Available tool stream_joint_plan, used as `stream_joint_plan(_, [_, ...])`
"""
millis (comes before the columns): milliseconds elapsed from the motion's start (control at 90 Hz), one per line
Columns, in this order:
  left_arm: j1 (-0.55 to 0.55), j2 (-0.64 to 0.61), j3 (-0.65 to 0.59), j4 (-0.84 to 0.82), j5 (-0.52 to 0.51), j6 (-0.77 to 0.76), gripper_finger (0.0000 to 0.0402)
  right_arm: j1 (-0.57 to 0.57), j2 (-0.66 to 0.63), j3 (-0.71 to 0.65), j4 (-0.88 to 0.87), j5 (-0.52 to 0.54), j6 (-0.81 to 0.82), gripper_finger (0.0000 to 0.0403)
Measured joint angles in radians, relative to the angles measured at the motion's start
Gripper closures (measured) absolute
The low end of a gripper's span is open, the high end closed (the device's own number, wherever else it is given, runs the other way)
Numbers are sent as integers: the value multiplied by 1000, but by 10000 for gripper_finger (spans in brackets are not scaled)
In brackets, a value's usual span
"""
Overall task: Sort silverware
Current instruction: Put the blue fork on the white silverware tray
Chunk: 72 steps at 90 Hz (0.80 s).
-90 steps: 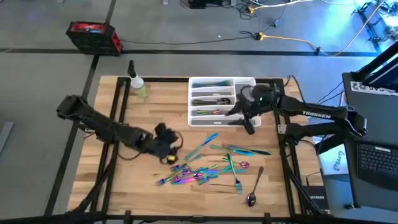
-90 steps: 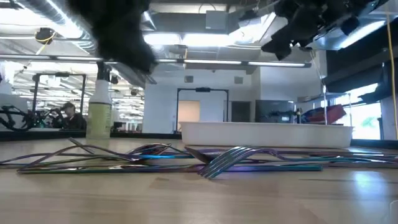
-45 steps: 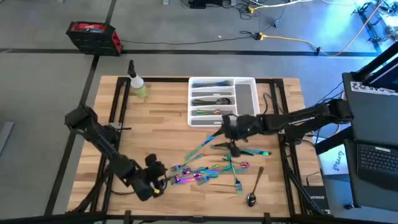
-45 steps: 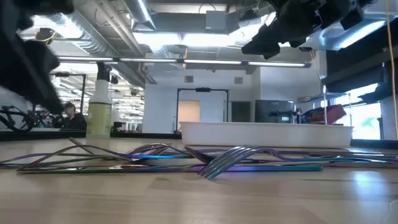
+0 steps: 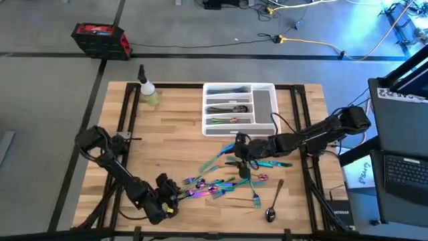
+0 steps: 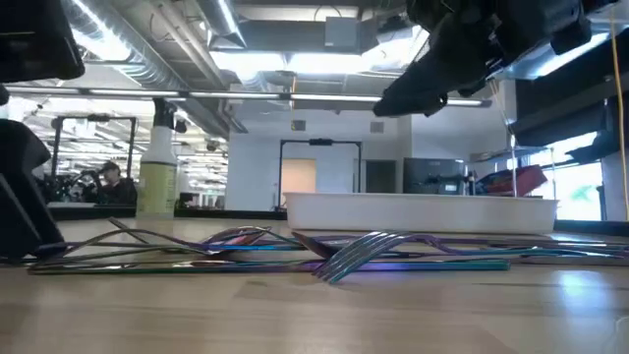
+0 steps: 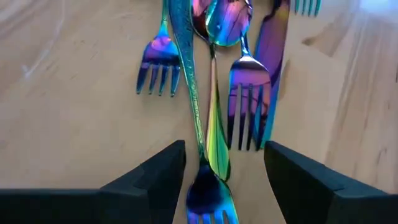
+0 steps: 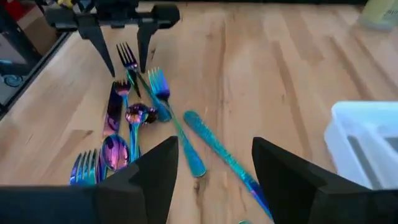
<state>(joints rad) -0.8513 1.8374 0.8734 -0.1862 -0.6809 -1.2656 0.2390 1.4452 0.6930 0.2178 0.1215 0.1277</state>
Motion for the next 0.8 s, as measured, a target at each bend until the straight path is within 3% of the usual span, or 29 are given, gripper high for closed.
stream_joint_plan(289, [0, 2, 0, -9, -9, 11, 206, -3, 7, 0, -2, 2, 18, 213])
stream_joint_plan(611, [44, 4, -1, -39, -17, 69, 359, -3, 7, 0, -2, 3, 11, 213])
stream_joint_plan(800, [79, -7, -1, -56, -29, 113, 398, -3, 7, 0, -4, 3, 0, 213])
